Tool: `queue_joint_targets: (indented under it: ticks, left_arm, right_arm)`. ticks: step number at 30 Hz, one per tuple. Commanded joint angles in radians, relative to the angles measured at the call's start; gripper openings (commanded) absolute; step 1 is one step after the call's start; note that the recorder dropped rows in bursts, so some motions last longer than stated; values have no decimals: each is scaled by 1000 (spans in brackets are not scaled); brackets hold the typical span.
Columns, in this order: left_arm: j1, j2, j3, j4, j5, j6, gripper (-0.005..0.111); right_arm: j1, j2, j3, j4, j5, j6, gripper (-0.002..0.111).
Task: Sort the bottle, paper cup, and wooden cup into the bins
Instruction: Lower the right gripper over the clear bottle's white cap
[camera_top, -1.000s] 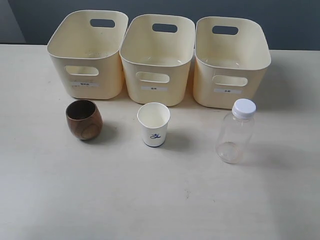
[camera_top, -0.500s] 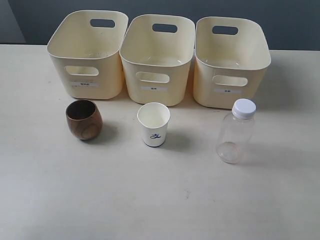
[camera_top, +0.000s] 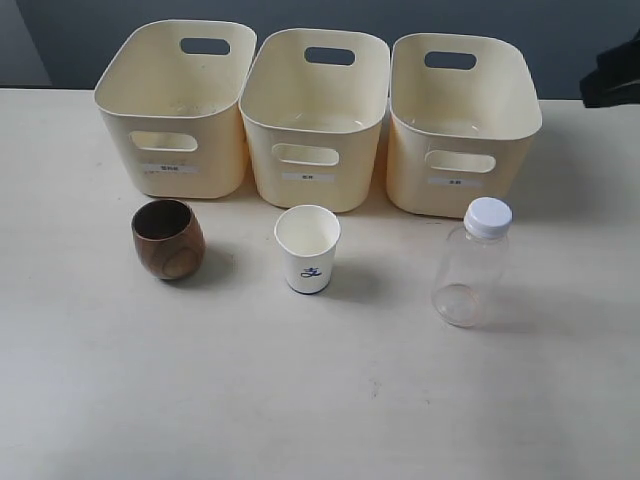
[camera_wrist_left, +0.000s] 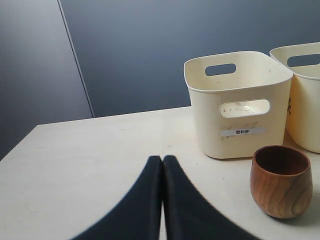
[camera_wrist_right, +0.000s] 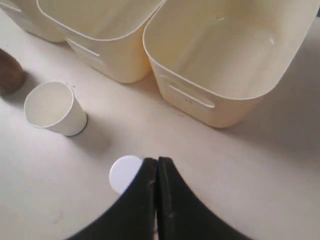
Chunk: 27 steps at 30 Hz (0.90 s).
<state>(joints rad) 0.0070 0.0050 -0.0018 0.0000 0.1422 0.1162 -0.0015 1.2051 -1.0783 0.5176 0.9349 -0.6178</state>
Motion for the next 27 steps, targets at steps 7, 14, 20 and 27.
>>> queue_joint_targets:
  ticks: [7,14,20,27]
  left_arm:
    - [0,-5,2,0,-7,-1,0]
    - [0,-5,2,0,-7,-1,0]
    - [0,-5,2,0,-7,-1,0]
    - [0,-5,2,0,-7,-1,0]
  right_arm:
    - [280,169,-3,-196,-6,-42,-1]
    - [323,188,-3,-262,8,-3,-1]
    - [323,188,-3,-265,54,-3,24]
    - [323,188,-3,-265,-1,83,72]
